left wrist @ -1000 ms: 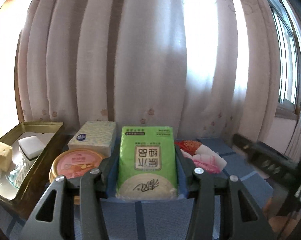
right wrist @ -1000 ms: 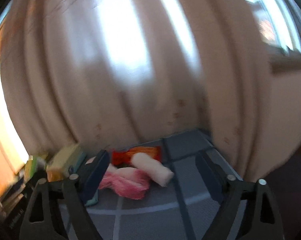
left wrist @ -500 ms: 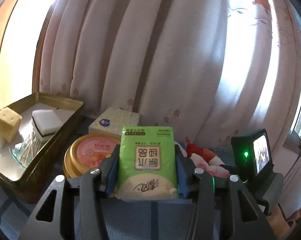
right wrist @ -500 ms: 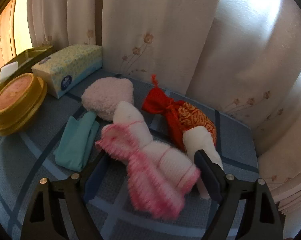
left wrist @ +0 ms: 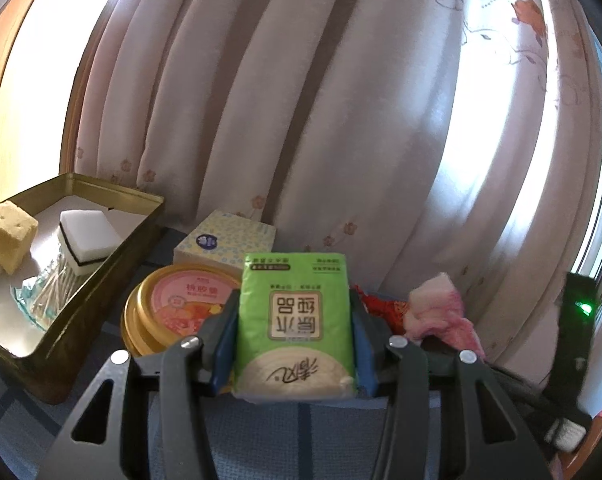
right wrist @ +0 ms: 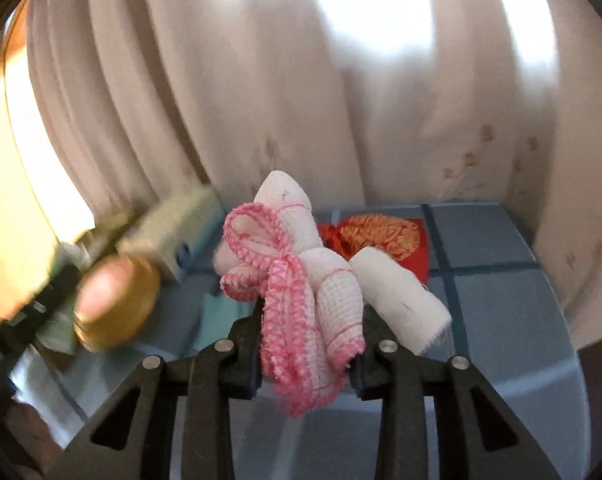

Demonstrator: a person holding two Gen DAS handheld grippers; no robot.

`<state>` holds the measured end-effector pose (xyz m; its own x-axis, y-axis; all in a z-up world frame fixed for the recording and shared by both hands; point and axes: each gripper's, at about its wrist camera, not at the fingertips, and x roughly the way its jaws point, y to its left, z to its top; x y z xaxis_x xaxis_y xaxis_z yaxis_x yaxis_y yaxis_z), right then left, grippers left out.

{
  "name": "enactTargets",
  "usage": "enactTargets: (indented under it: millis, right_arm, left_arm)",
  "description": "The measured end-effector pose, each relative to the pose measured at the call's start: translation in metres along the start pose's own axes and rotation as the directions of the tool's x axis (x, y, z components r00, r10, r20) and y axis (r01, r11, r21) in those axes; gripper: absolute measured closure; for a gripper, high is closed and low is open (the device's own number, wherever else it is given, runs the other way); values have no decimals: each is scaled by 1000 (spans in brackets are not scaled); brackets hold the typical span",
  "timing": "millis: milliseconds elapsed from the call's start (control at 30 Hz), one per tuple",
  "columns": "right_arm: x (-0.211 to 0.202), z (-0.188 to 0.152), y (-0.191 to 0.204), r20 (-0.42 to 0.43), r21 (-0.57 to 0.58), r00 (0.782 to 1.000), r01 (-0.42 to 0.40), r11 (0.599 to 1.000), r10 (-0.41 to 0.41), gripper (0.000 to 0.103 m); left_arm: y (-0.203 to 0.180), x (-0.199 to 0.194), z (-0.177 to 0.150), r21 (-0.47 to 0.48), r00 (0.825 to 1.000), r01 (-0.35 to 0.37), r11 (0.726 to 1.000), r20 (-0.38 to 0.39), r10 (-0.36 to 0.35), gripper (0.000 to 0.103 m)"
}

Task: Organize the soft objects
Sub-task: 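Grasp the green tissue pack with the left tool while the right tool grasps the pink-trimmed towel, then carry the tissue pack and pink-trimmed towel over the gold tin tray with both tools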

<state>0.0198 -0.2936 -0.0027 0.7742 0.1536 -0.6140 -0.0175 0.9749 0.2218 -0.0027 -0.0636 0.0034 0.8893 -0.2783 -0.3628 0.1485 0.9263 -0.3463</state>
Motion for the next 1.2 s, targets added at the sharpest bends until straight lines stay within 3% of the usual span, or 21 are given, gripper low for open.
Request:
enactTargets:
  millis: [133, 333, 433, 800, 1200]
  right_arm:
    - [-19, -8, 13, 102, 54, 993, 47, 997, -53, 68]
    - [-35, -13, 28, 155, 90, 985, 64, 994, -78, 68]
    - [-34, -17, 38, 153, 93, 986, 46, 995, -60, 68]
    - [-16, -25, 94, 110, 69, 993, -42, 997, 34, 68]
    - [-8, -18, 149, 99, 15, 989, -116, 993, 114, 68]
  left_arm:
    - [4, 0, 0, -18, 1000, 10, 1000, -10, -11, 54]
    - [7, -7, 5, 45, 1000, -15, 999, 0, 15, 54]
    - [11, -13, 8, 88, 998, -51, 995, 33, 48, 54]
    - [49, -15, 22, 104, 990, -140, 985, 2, 141, 54]
    - [79, -29, 42, 120, 985, -172, 978, 22, 171, 54]
